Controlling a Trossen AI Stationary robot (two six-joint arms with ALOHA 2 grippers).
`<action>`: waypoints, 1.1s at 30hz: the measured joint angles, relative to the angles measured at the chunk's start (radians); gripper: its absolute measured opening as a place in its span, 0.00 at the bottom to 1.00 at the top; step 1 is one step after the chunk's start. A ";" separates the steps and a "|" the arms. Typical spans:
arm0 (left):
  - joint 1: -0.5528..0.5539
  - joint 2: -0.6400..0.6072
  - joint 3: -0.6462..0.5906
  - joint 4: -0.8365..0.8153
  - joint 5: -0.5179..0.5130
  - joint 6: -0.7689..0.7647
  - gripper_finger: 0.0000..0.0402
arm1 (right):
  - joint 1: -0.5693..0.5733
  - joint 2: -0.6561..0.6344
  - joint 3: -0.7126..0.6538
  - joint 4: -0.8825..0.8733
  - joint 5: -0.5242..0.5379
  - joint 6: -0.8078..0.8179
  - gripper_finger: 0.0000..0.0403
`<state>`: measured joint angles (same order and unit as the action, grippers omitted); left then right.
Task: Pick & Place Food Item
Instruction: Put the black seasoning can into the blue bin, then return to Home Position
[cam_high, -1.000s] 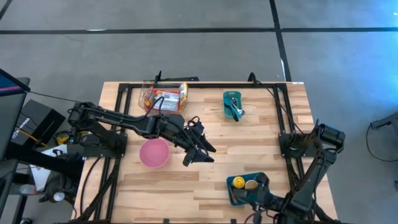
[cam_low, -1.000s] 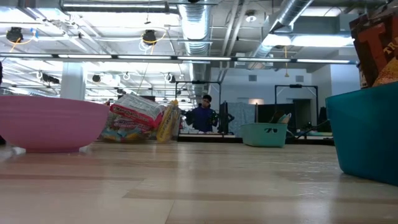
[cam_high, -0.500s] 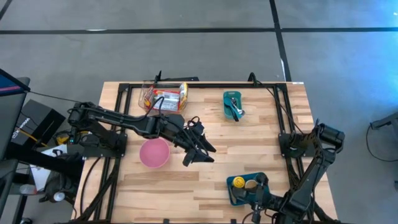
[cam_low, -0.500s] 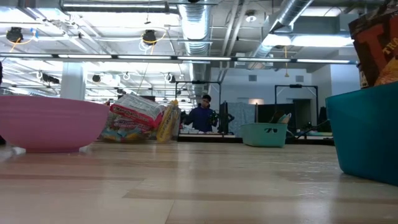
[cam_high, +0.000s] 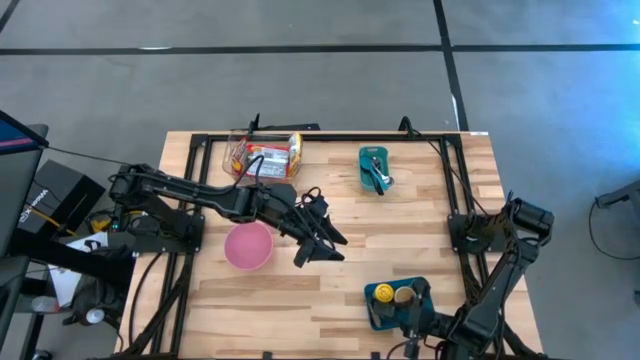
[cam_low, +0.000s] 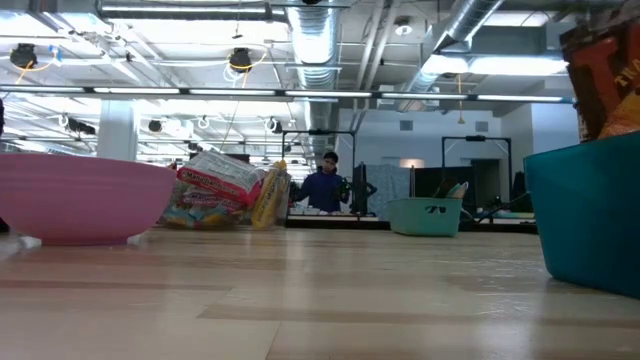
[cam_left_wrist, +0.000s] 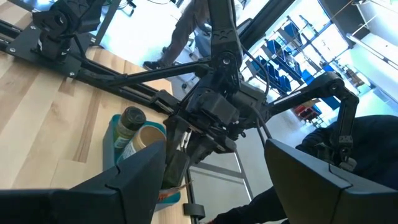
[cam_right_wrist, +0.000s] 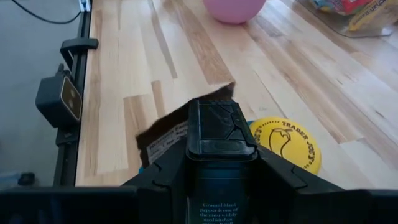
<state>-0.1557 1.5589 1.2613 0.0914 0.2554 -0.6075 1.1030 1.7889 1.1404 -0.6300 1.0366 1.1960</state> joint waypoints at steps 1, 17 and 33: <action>0.000 0.000 0.000 0.000 0.000 0.000 0.67 | 0.000 0.000 0.000 -0.004 -0.005 0.000 0.32; 0.000 0.000 0.000 0.000 0.000 0.000 0.67 | -0.001 0.000 0.000 -0.033 -0.022 0.000 0.36; 0.000 0.000 0.000 0.000 0.000 0.000 0.67 | -0.002 0.000 0.000 -0.045 -0.044 0.000 0.43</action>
<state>-0.1558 1.5589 1.2613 0.0911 0.2553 -0.6075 1.1006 1.7885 1.1404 -0.6746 0.9925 1.1958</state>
